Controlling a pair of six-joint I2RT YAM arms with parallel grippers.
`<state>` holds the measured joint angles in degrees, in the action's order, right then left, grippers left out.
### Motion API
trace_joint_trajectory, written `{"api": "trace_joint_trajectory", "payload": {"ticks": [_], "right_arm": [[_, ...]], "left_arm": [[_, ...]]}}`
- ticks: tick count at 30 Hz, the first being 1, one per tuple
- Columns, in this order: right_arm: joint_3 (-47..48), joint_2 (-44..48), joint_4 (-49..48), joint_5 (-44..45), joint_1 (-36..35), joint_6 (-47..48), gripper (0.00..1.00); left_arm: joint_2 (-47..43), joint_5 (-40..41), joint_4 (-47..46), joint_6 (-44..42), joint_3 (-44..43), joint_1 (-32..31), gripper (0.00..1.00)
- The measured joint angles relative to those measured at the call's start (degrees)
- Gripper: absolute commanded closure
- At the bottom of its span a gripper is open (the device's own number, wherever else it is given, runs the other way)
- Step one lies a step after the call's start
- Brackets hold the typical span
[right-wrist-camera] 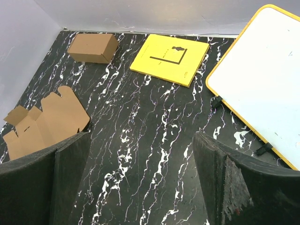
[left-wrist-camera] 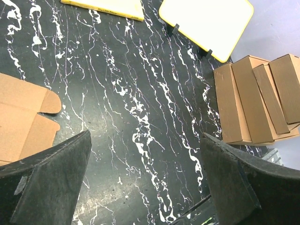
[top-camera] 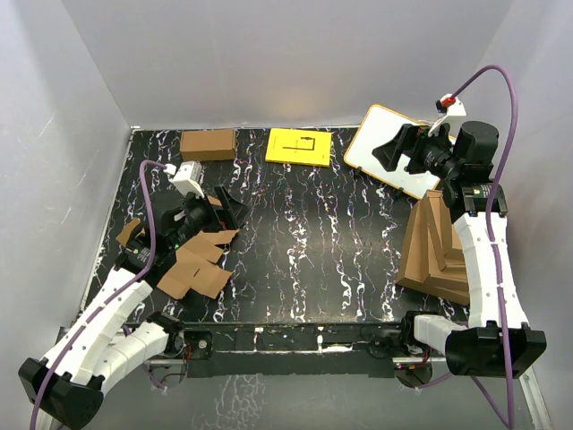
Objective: Fold the paper box
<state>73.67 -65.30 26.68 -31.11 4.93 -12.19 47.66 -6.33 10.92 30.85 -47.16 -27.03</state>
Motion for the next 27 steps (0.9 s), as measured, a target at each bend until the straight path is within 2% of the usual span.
{"api": "trace_joint_trajectory", "payload": {"ticks": [12,17,21,27], "right_arm": [[0.0,0.0,0.0,-2.6,0.0,0.9,0.01],[-2.3,0.1,-1.5,-11.6,-0.1,6.9,0.01],[-5.7,0.0,-1.2,-18.2,-2.8,12.8,0.01],[-12.2,-1.6,-2.1,-27.4,-6.3,18.6,0.01]], "left_arm": [[0.0,-0.1,-0.6,-0.4,0.2,-0.1,0.03],[1.3,0.8,0.9,-1.4,0.0,-0.1,0.04],[8.0,3.8,7.6,-2.9,-4.2,-0.1,0.10],[21.5,10.4,16.3,-5.4,-11.9,-2.0,0.10]]}}
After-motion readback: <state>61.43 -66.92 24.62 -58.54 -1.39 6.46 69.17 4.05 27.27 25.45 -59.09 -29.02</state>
